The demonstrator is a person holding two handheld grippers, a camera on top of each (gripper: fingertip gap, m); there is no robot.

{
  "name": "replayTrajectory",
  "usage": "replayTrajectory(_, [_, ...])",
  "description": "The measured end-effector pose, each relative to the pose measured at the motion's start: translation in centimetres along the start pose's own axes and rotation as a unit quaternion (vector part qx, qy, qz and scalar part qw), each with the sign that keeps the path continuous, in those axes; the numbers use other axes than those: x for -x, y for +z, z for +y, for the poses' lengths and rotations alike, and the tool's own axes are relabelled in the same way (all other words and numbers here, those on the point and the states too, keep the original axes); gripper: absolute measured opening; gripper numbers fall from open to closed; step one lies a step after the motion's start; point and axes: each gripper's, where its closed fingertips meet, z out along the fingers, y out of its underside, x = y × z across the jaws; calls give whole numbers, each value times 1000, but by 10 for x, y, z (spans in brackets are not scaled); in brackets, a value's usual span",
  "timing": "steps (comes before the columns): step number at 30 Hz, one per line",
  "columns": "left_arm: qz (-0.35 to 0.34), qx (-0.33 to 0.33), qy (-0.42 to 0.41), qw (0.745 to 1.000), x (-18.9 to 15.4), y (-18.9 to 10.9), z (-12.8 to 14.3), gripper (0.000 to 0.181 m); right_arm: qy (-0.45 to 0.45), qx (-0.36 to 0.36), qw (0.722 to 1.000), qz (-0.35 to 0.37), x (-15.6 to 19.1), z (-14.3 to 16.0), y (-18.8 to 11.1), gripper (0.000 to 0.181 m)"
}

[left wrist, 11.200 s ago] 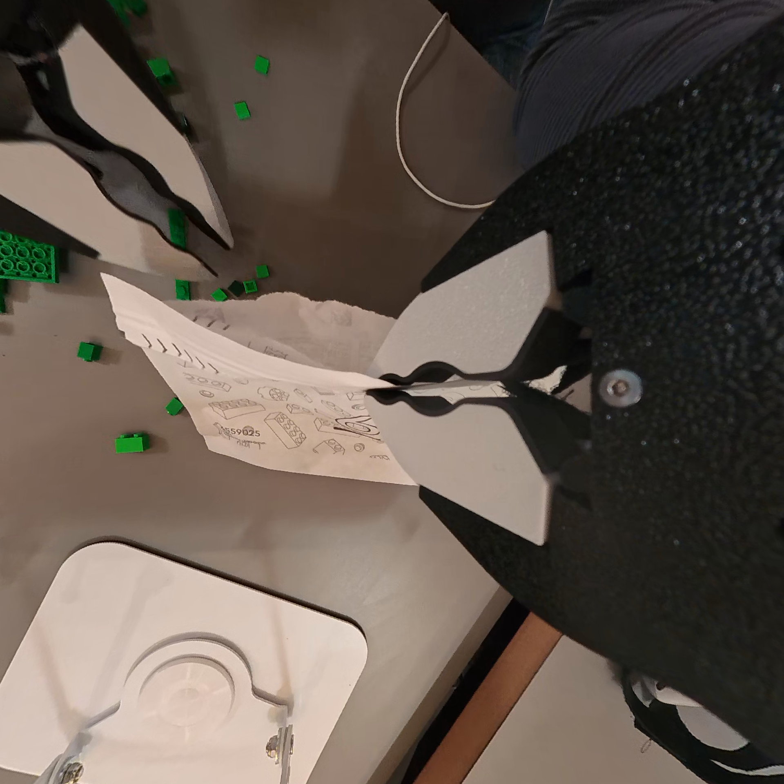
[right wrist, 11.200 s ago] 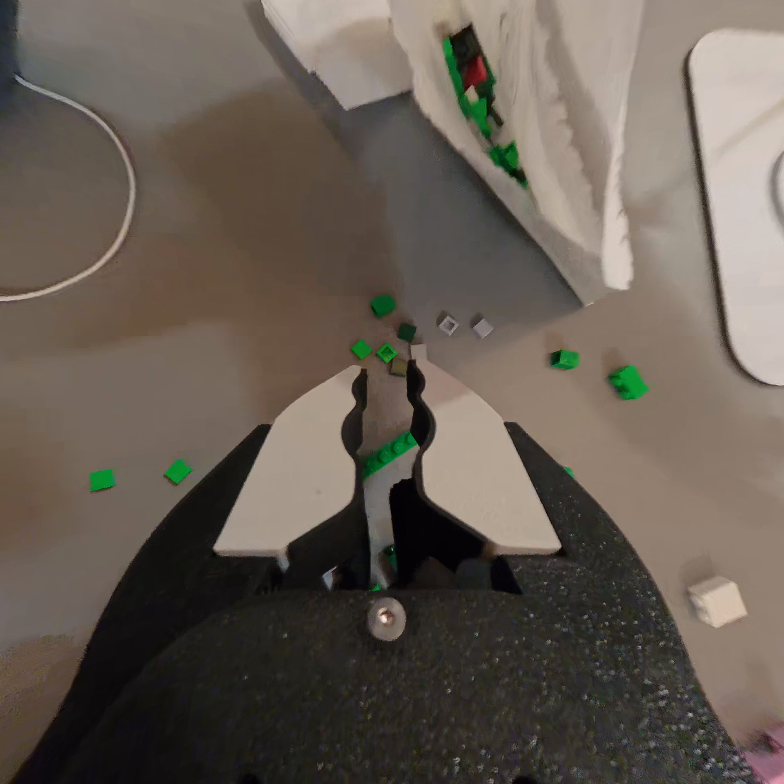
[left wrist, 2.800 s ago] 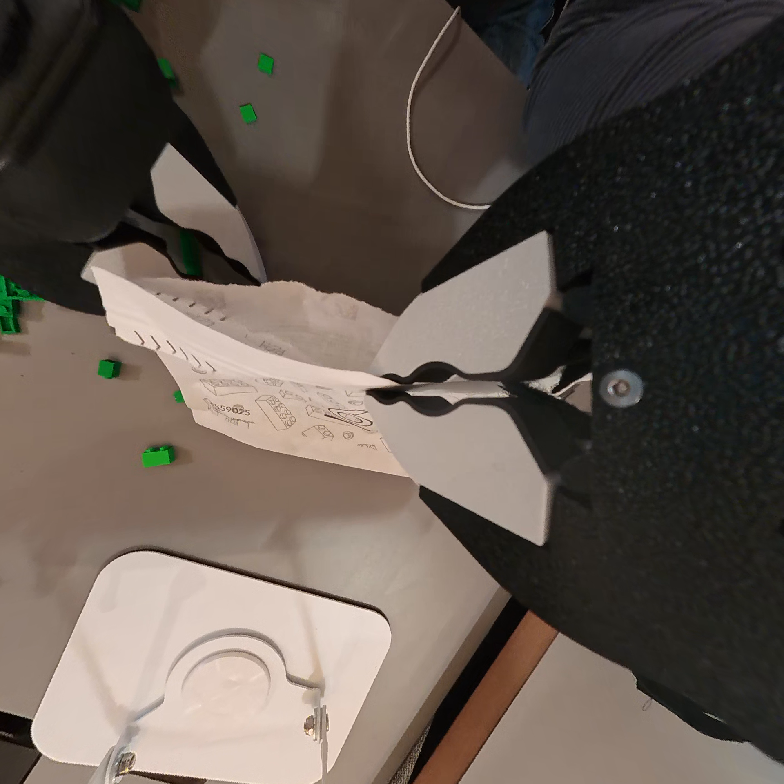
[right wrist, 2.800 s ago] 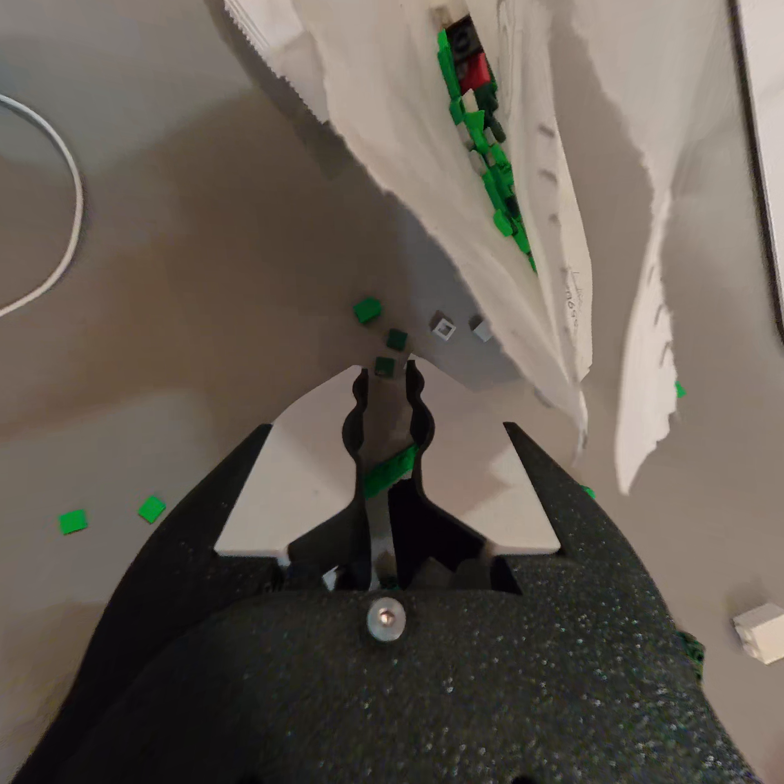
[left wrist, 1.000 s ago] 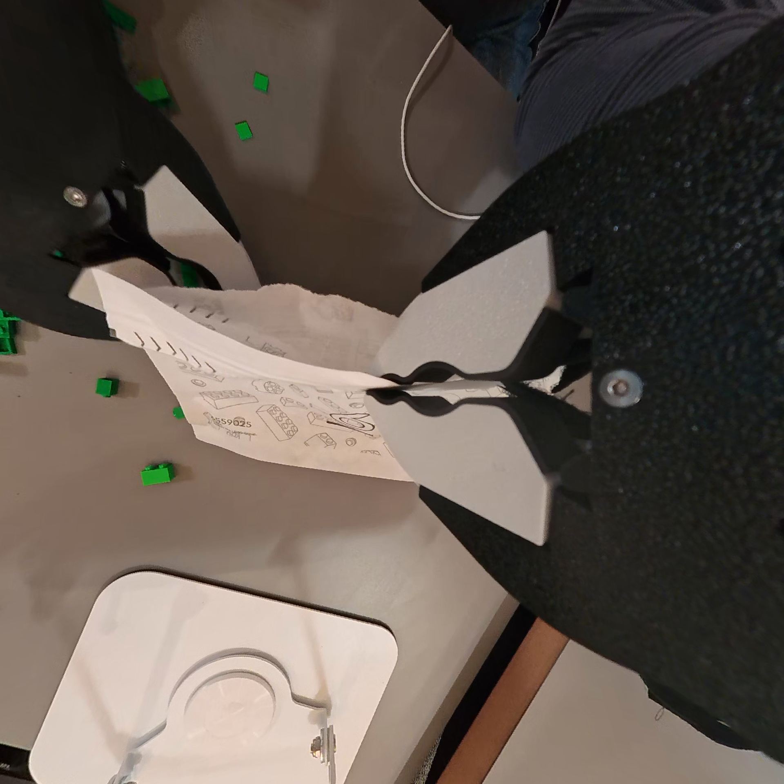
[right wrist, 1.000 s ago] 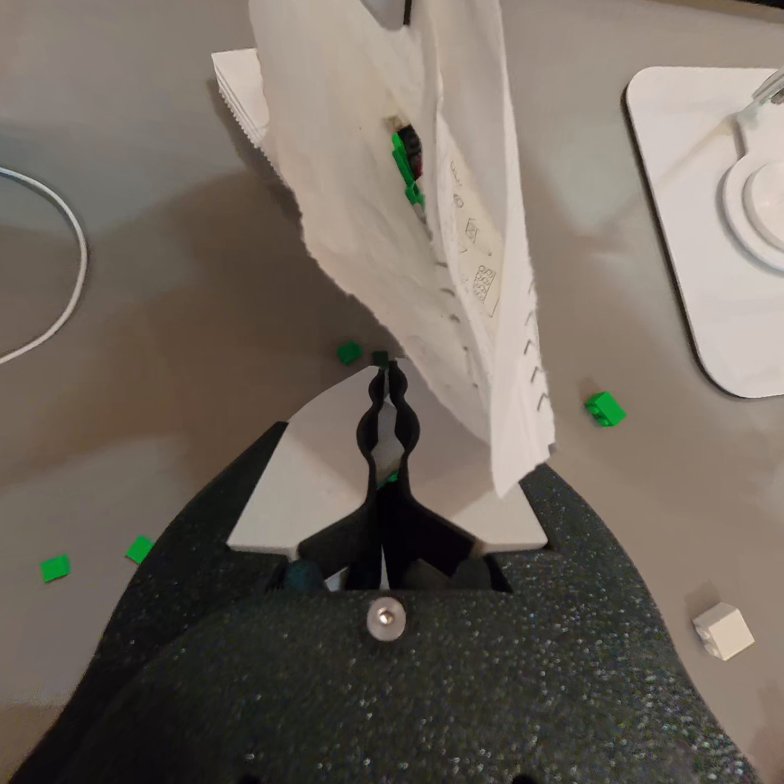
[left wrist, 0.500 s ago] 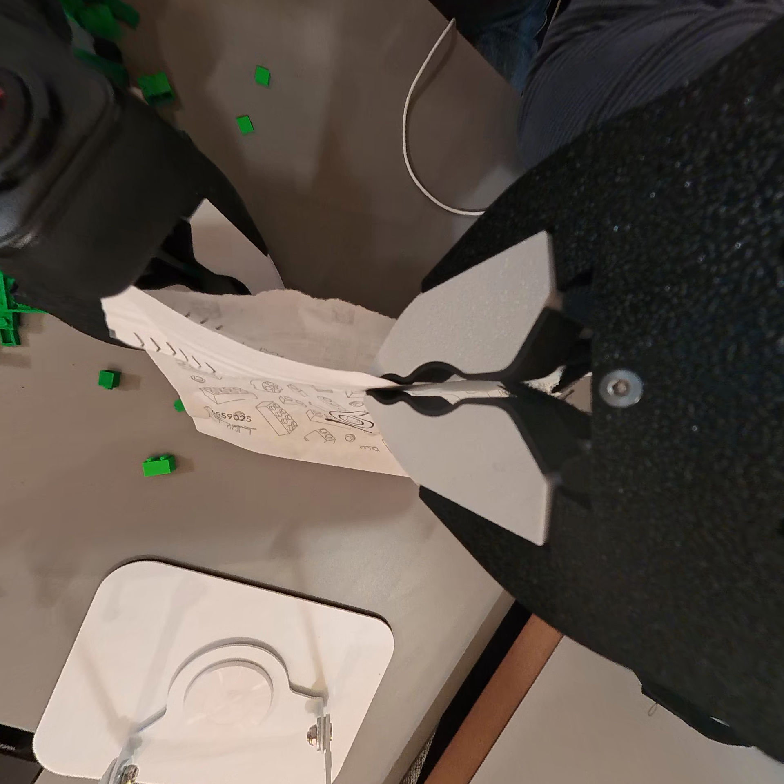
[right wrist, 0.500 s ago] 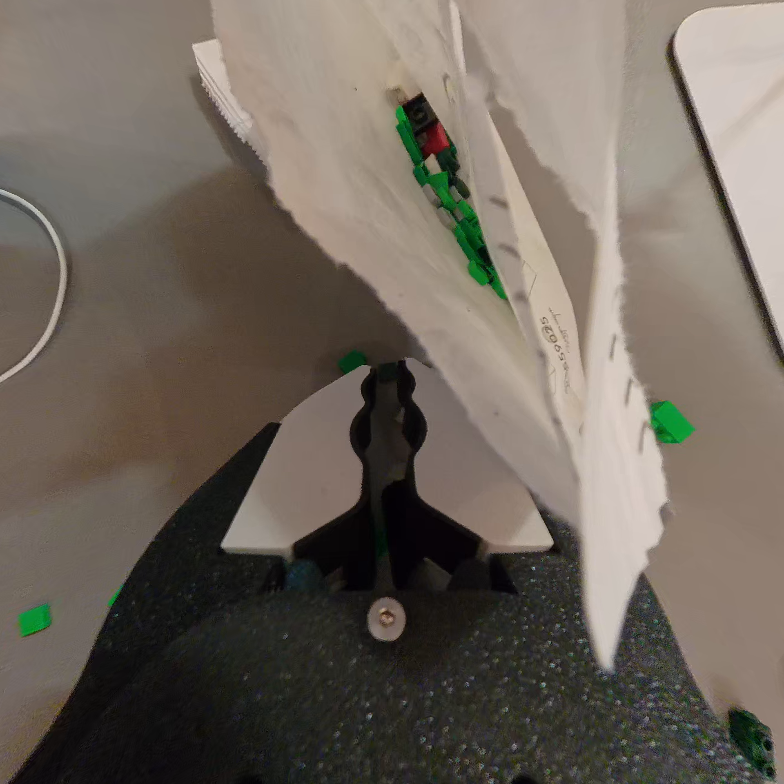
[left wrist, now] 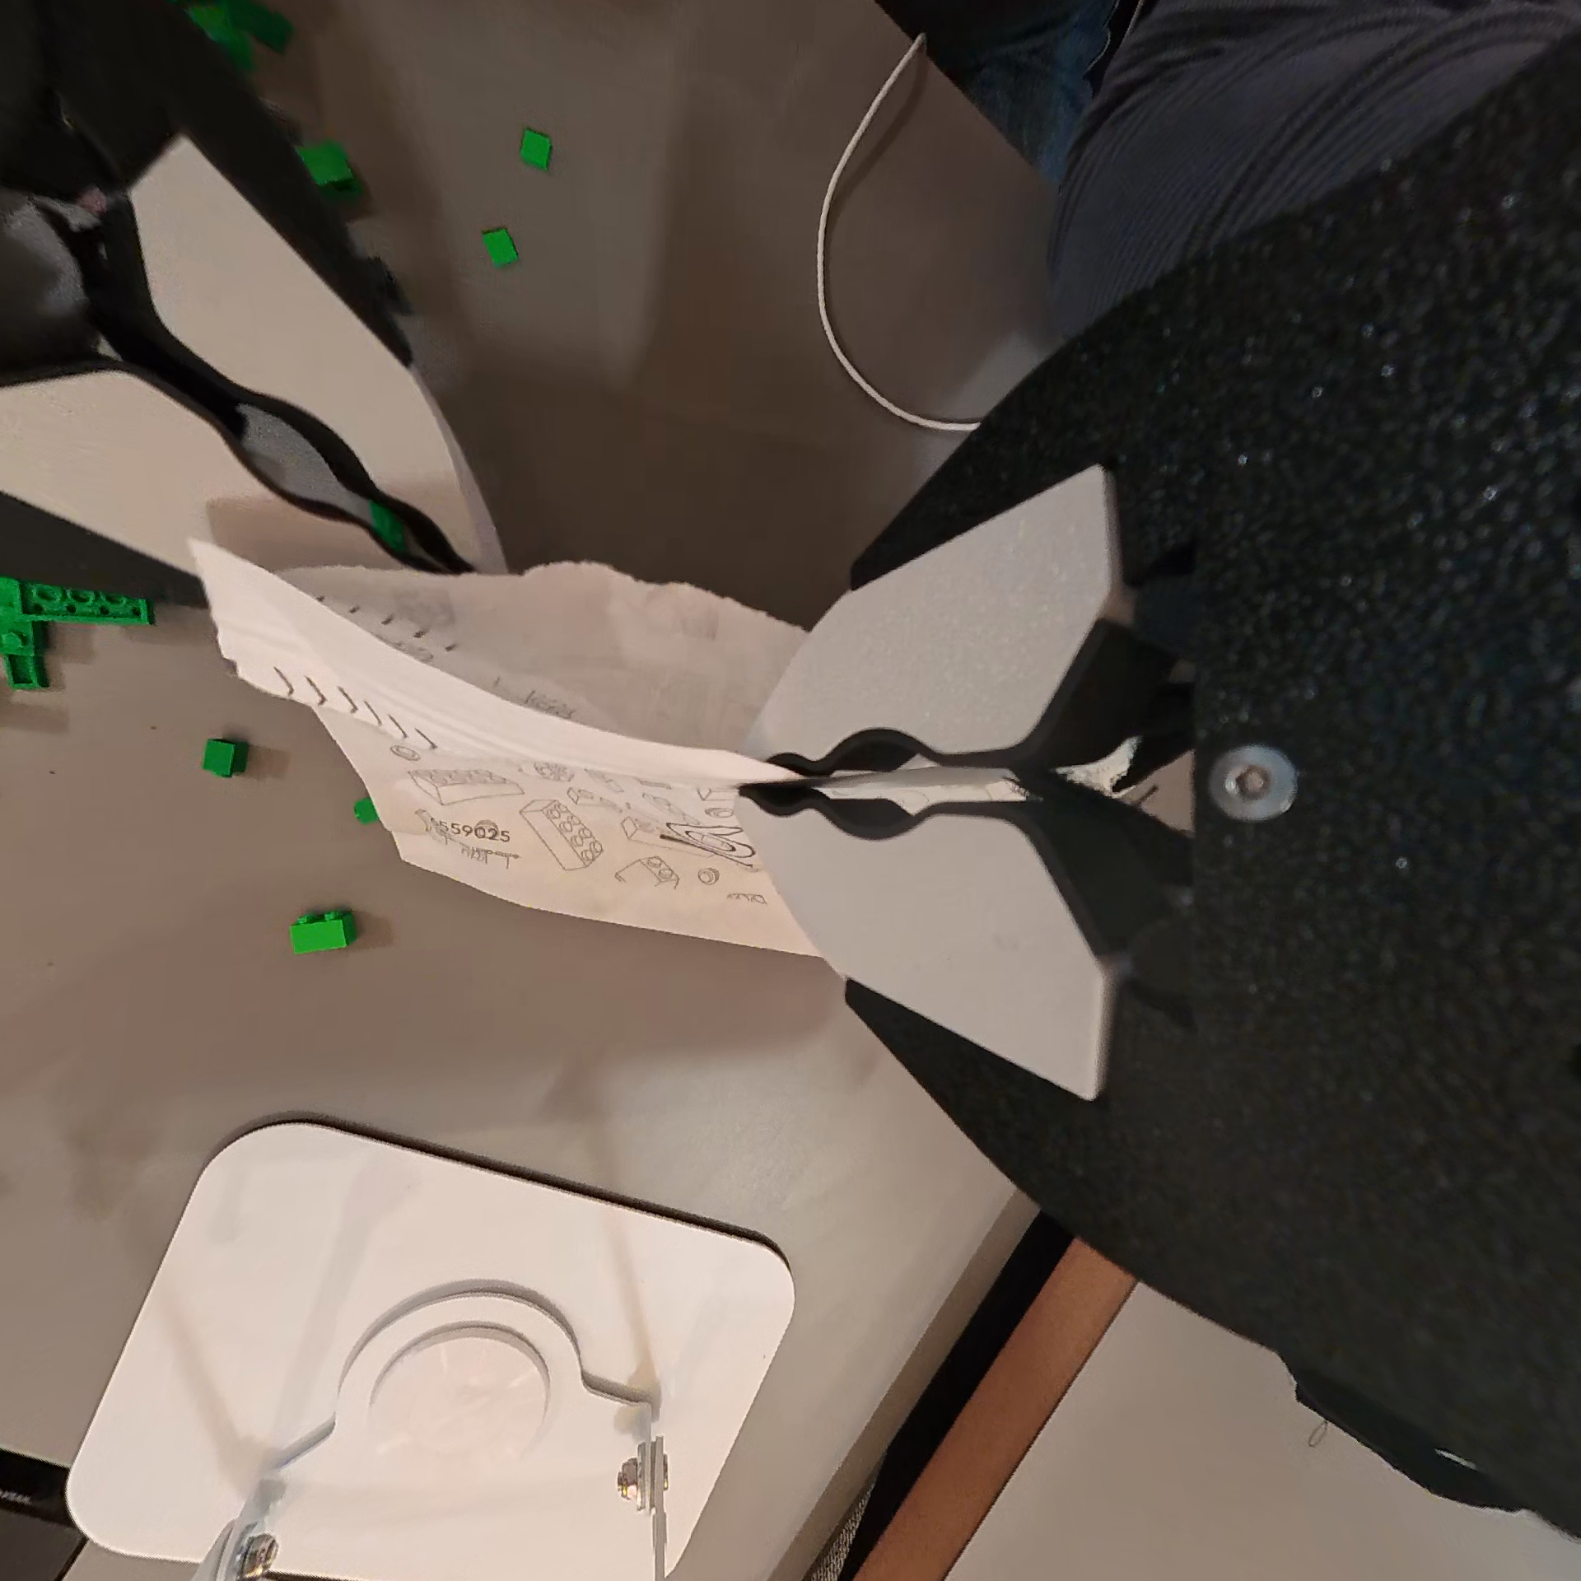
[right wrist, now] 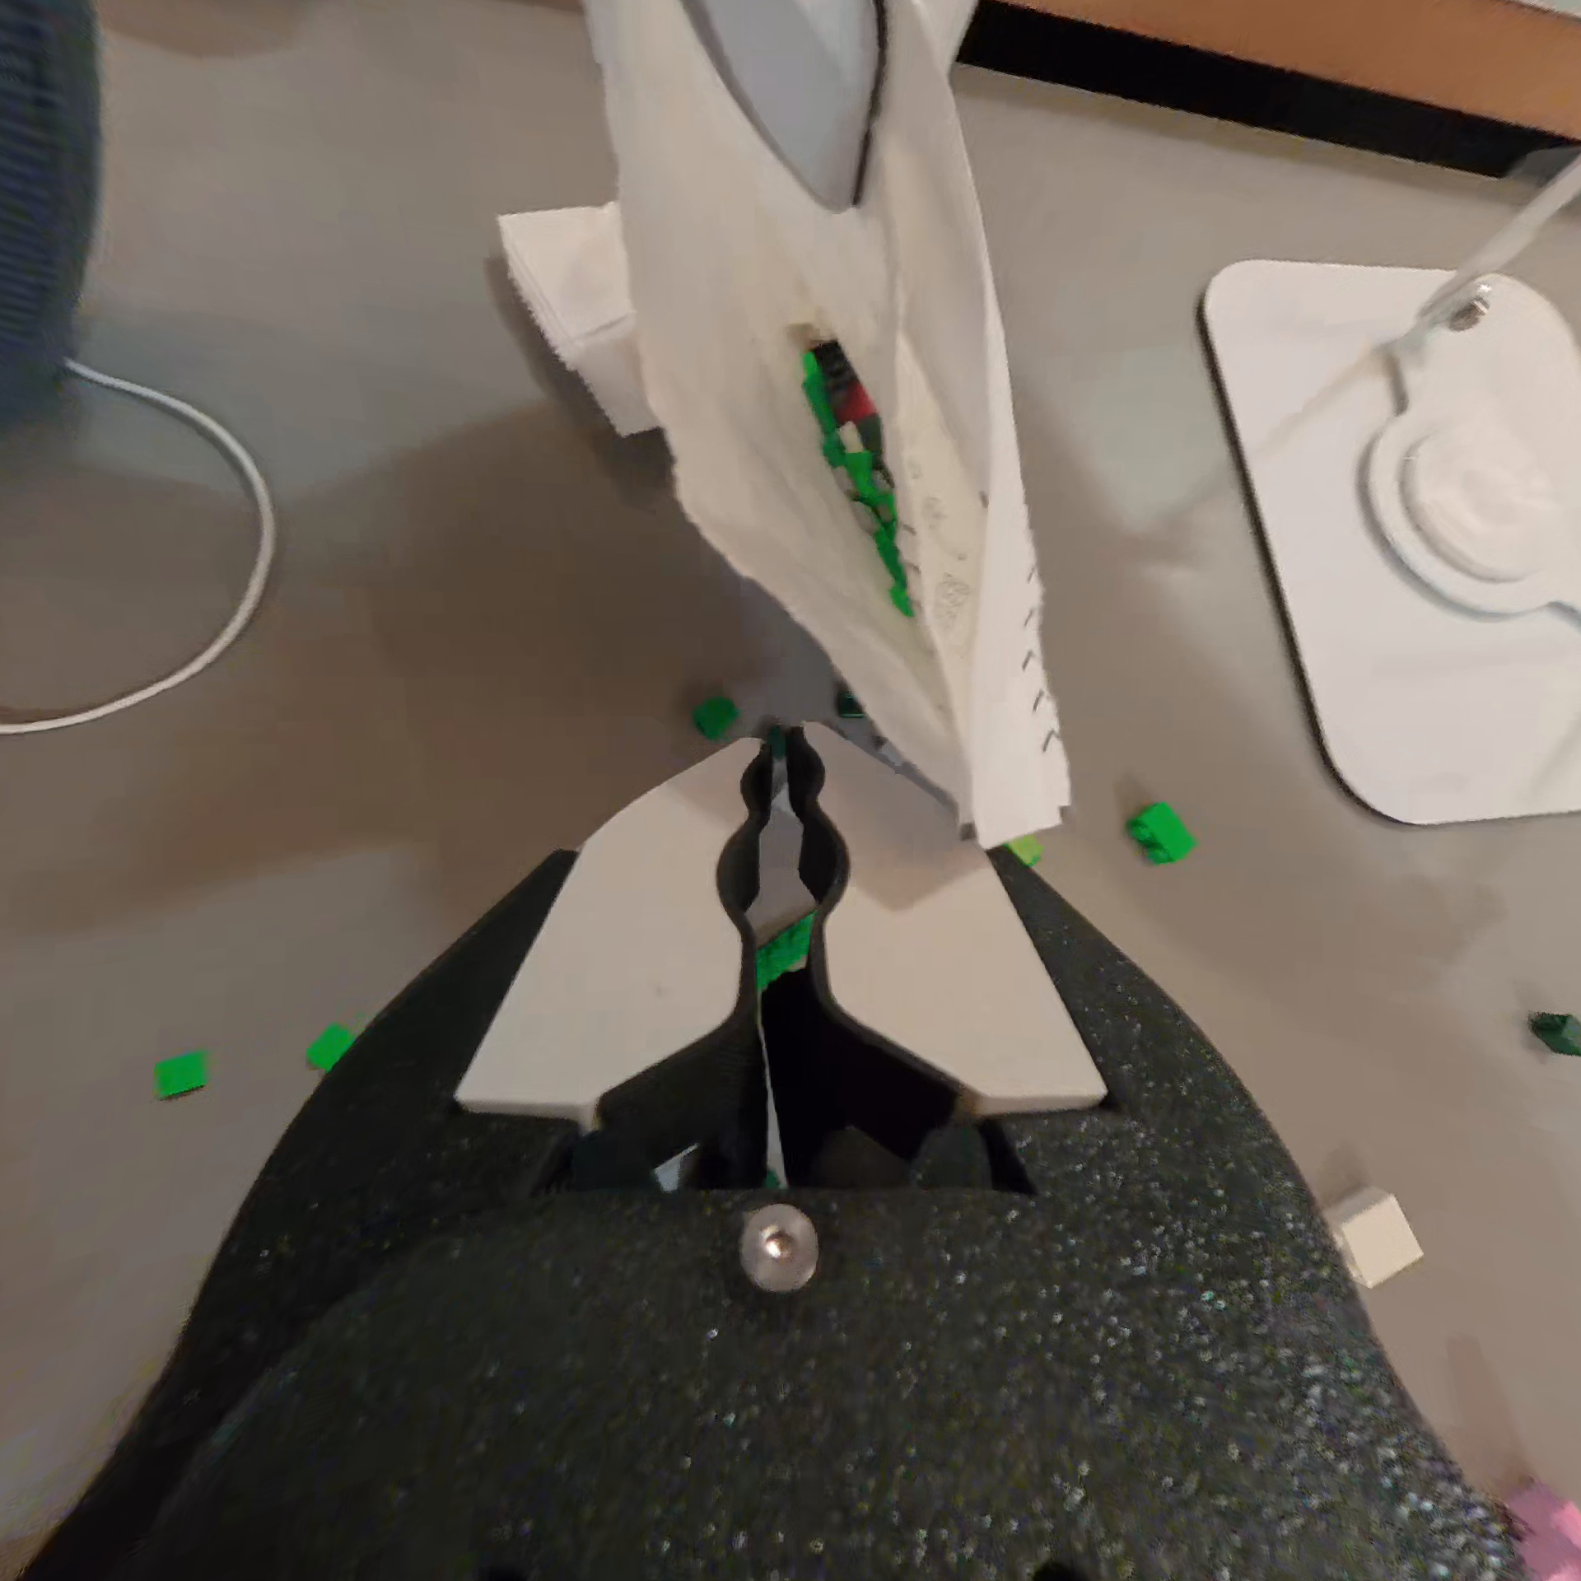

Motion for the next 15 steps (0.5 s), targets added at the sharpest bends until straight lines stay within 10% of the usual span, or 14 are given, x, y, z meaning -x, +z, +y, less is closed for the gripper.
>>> replayTrajectory(15, [-12,-3,-8,1000,6,-2,2,0,70,22,997,-21,0,24,42,13])
